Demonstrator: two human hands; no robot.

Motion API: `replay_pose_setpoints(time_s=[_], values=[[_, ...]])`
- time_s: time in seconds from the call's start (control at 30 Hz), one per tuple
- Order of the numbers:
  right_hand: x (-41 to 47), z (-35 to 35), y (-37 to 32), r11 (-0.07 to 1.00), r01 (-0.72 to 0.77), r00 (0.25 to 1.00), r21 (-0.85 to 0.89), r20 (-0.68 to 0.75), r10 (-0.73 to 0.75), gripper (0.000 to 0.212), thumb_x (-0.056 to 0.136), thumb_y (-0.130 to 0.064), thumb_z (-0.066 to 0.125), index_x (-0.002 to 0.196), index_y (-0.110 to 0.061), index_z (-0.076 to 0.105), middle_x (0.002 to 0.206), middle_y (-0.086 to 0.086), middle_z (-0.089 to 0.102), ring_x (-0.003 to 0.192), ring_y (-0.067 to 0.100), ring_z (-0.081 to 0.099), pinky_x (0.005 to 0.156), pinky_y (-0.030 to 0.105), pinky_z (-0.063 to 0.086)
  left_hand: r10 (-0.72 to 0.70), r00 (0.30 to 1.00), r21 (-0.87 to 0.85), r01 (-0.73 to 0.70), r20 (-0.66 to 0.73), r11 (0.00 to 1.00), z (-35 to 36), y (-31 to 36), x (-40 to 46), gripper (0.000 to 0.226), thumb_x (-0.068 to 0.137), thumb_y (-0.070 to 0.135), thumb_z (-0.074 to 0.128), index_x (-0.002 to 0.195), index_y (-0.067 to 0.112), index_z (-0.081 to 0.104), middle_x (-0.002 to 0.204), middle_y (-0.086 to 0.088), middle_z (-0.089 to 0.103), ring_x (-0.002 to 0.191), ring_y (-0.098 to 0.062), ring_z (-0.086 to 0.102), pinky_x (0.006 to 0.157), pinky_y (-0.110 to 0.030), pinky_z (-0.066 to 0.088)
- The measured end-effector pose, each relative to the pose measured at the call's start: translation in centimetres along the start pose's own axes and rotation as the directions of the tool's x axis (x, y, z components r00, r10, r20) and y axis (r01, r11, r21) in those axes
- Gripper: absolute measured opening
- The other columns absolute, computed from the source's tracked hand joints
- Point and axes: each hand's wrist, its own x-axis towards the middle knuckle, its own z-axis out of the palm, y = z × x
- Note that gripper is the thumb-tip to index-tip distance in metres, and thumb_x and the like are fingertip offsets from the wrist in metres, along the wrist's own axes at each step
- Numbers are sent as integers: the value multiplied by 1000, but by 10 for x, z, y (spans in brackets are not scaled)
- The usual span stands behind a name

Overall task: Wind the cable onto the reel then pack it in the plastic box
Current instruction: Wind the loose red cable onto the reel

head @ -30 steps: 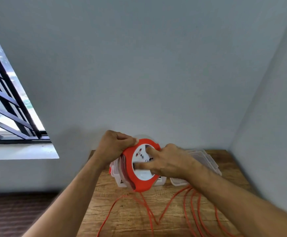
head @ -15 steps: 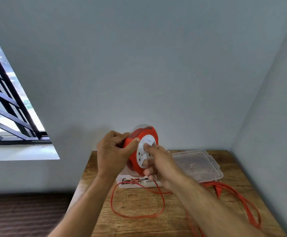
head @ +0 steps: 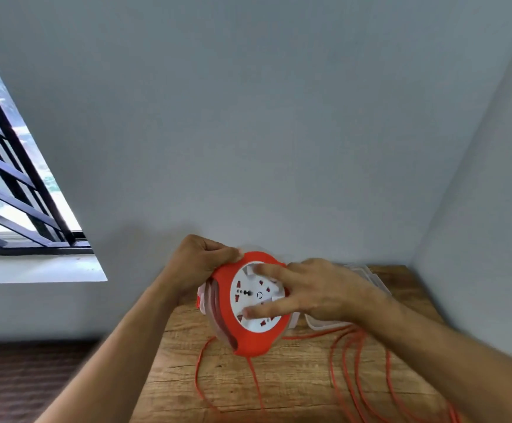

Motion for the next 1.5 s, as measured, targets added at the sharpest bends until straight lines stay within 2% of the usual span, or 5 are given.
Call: replay_pose_setpoints(time_s=[0.7, 1.0, 1.1, 1.27, 1.5], values=[[32, 13, -22, 919, -393, 908, 18, -151, 391, 59, 76, -59, 68, 132, -39, 60, 82, 0, 73, 54, 20, 65, 43, 24, 40, 123, 970, 46, -116, -208, 992, 6, -6, -2, 11, 77, 28, 85, 67, 30, 84, 76, -3, 80, 70, -20, 77, 70, -39, 63], [72, -1, -57, -777, -166, 200, 607, 792, 577, 43, 95, -48, 62, 103, -6, 64, 61, 9, 68, 44, 16, 59, 40, 23, 46, 336, 876, 179, -290, -345, 940, 23, -21, -8, 18, 71, 26, 89, 88, 20, 85, 70, 2, 64, 64, -11, 62, 59, -24, 50], [60, 2, -56, -553, -407, 254, 727, 671, 696, 36, 97, -46, 60, 109, -12, 61, 72, 5, 75, 49, 20, 66, 43, 27, 50, 243, 899, 96, -223, -366, 970, 15, -22, -6, 13, 74, 24, 88, 73, 34, 81, 68, 7, 70, 61, -3, 67, 56, -20, 51], [14, 25, -35, 806, -557, 813, 198, -70, 579, 46, 89, -26, 64, 131, -39, 50, 129, 2, 65, 71, 23, 70, 53, 38, 59, 75, 950, -67, -99, -302, 993, 4, -22, -3, 20, 79, 21, 84, 62, 32, 82, 70, 4, 79, 59, -7, 73, 59, -28, 56], [5, 22, -18, 1000, 12, 1000, -15, 16, -12, 62, 98, -16, 57, 146, -50, 38, 146, 19, 42, 66, 26, 64, 43, 29, 47, -32, 999, -4, 32, -19, 999, 1, -16, -4, 16, 85, 15, 79, 69, 13, 84, 72, -14, 81, 63, -26, 76, 62, -32, 63]])
